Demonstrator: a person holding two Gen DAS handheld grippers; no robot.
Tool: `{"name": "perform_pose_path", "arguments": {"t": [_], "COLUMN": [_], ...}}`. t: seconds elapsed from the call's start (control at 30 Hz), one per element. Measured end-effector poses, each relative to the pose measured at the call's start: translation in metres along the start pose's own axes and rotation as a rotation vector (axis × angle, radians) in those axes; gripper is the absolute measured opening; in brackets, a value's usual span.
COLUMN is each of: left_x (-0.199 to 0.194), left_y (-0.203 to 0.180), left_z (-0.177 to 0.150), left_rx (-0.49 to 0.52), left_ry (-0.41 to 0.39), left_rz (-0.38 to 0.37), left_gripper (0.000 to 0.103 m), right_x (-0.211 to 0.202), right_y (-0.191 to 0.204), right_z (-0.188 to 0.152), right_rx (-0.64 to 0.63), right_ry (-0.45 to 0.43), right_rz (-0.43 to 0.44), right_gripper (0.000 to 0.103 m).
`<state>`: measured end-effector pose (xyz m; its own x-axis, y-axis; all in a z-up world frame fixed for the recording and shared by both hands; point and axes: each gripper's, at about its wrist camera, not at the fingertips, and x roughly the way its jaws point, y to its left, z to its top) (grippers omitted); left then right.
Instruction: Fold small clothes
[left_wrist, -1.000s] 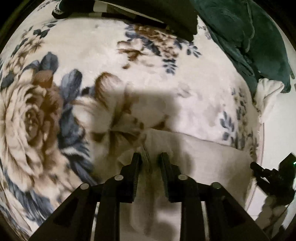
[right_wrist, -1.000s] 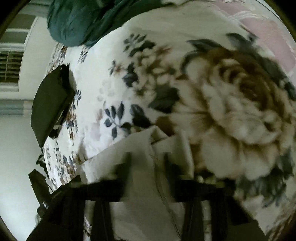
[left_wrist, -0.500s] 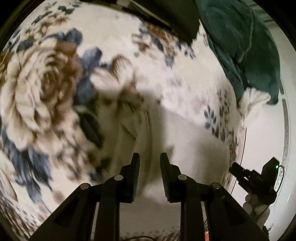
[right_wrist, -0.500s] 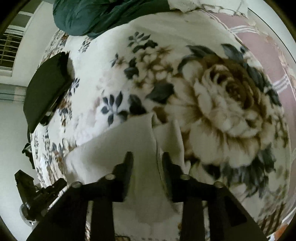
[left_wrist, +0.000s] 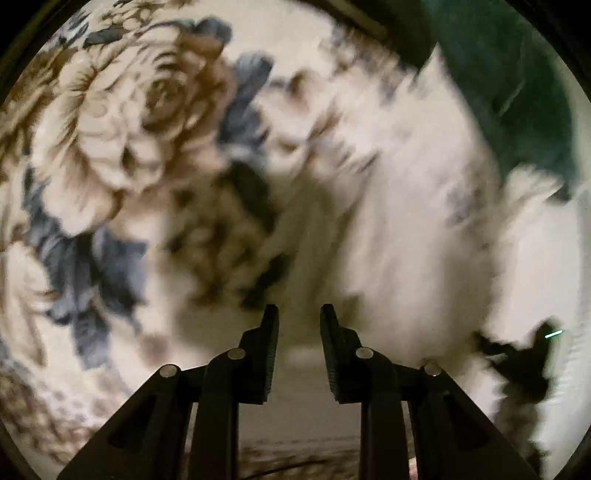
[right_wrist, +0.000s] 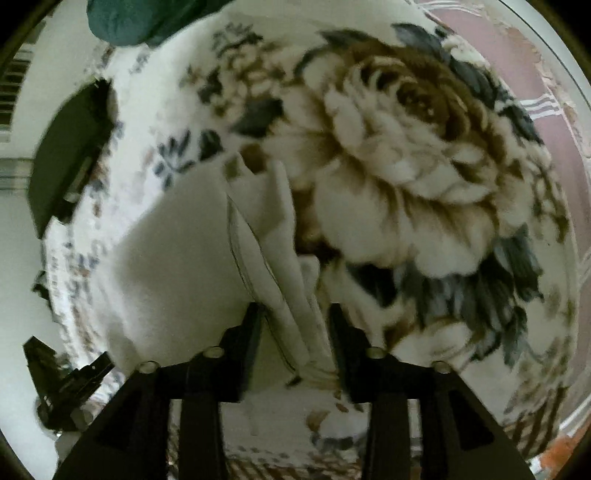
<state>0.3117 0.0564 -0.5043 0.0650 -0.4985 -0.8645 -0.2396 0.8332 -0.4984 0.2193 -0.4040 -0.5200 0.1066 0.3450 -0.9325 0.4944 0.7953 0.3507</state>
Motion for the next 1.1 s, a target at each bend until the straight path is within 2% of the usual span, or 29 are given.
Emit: {"name": "perform_pose_path", "arguments": {"t": [0.07,0.1,0.2,0.23,0.3,0.37,0.43,0.57,0.7,0.73,0.8,0.83,0.87,0.9,0.97,1.1], "left_x": [0.0,0.004,0.031,0.045,0.059,0.072,0.071,0.067,0.07,0.076,0.074,0.075,0.073,0.073,0.069,0.054], "left_y": [0.005,0.008,0.008,0.006,-0.004,-0.012,-0.014,-0.009,-0.018,-0.024,-0.025,-0.026,-0.027,-0.029,-0.036,-0.047], "left_z": [0.008,0.013,0.028,0.032,0.033,0.034,0.034,0.028,0.028,0.031,0.03,0.031,0.031,0.032,0.031,0.03], "left_rx": [-0.033,-0.053,-0.092,-0.089,-0.043,0.015,0.031,0.005,0.04,0.05,0.078,0.084,0.085,0.086,0.104,0.12], "left_ry": [-0.016,-0.028,0.019,0.052,0.08,0.097,0.09,0.077,0.053,0.044,0.026,0.018,0.019,0.018,0.002,-0.029], "left_rz": [-0.102,-0.152,-0.242,-0.241,-0.2,-0.142,-0.143,-0.151,-0.132,-0.125,-0.097,-0.099,-0.121,-0.126,-0.118,-0.118], "left_gripper": [0.069,0.075,0.076,0.076,0.076,0.077,0.081,0.081,0.08,0.079,0.06,0.039,0.024,0.022,0.016,0.013], "right_x": [-0.002,0.0,0.013,0.018,0.03,0.042,0.055,0.07,0.074,0.074,0.077,0.078,0.079,0.079,0.076,0.06], "right_y": [-0.005,-0.007,-0.012,-0.014,-0.012,-0.012,-0.012,-0.013,-0.017,-0.015,-0.009,-0.005,-0.002,0.0,0.004,0.022], "right_z": [0.006,0.009,0.019,0.023,0.027,0.029,0.034,0.037,0.035,0.034,0.031,0.03,0.03,0.03,0.029,0.027], "right_rx": [0.026,0.035,0.039,0.035,0.022,0.016,0.013,0.038,0.066,0.064,0.058,0.054,0.047,0.044,0.047,0.021], "right_ry": [-0.005,0.0,0.036,0.046,0.072,0.093,0.118,0.138,0.142,0.146,0.153,0.153,0.154,0.15,0.134,0.085], "right_rz": [0.081,0.126,0.181,0.194,0.22,0.235,0.261,0.326,0.374,0.376,0.375,0.368,0.355,0.348,0.352,0.316], "right_gripper": [0.068,0.072,0.075,0.075,0.08,0.08,0.082,0.084,0.083,0.083,0.076,0.07,0.059,0.049,0.034,0.025]}}
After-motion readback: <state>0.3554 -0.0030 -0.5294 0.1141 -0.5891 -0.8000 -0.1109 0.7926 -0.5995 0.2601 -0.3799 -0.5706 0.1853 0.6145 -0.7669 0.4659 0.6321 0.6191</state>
